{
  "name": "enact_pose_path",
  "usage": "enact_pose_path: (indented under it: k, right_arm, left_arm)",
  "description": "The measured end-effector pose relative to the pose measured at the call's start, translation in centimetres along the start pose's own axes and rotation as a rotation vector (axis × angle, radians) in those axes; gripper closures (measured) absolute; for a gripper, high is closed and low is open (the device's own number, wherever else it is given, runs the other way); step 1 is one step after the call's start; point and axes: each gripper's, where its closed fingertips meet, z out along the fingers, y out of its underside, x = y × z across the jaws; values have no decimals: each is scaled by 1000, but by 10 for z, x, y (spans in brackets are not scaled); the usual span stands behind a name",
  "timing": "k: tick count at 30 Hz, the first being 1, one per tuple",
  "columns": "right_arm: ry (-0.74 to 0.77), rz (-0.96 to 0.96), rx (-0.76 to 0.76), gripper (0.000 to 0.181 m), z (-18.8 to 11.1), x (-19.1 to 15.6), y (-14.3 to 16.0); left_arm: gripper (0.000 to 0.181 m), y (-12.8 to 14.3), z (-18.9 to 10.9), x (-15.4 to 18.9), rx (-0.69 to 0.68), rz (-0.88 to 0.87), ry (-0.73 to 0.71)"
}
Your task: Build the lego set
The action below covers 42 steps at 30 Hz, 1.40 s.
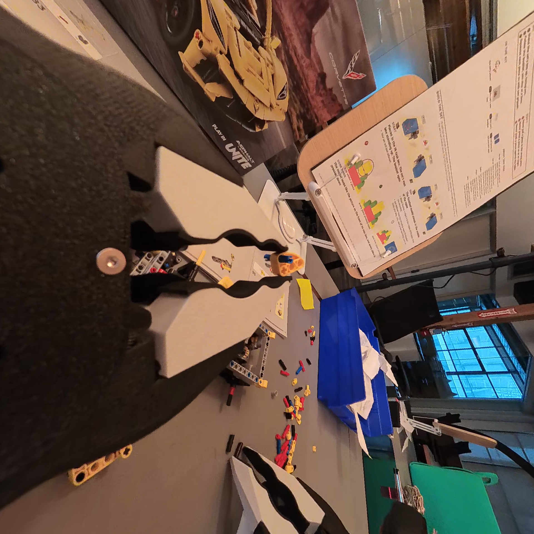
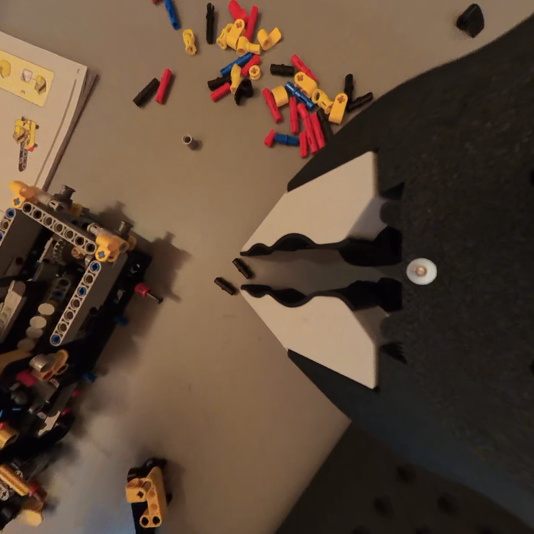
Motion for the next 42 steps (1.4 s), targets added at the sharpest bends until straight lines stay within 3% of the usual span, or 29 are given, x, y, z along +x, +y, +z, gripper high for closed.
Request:
enact_pose_path:
  k: [17,21,23,29,32,34,42]
  right_arm:
    - [73,-16,-14,177,2,8,1]
    - [48,-11,-43,177,-8,13,4]
    - [-41,-14,-74,177,-16,6,8]
    - [-78,-138,-237,178,-52,21,33]
    - [-90,-276,-513,177,-86,35,78]
    - [-82,-236,-663,178,-110,50,98]
    - [-113,-81,-967,178,-167,95,133]
  left_arm:
    - [164,1,0,0,-8,-1,-4]
    - [165,0,0,0,-4,1,-6]
    - [165,0,0,0,-3,-1,-5]
    - [165,-1,0,0,-1,2,-6]
    - [165,-1,0,0,-3,-1,-7]
    - [164,0,0,0,-5,1,-7]
    - [164,1,1,0,-11,1,-8]
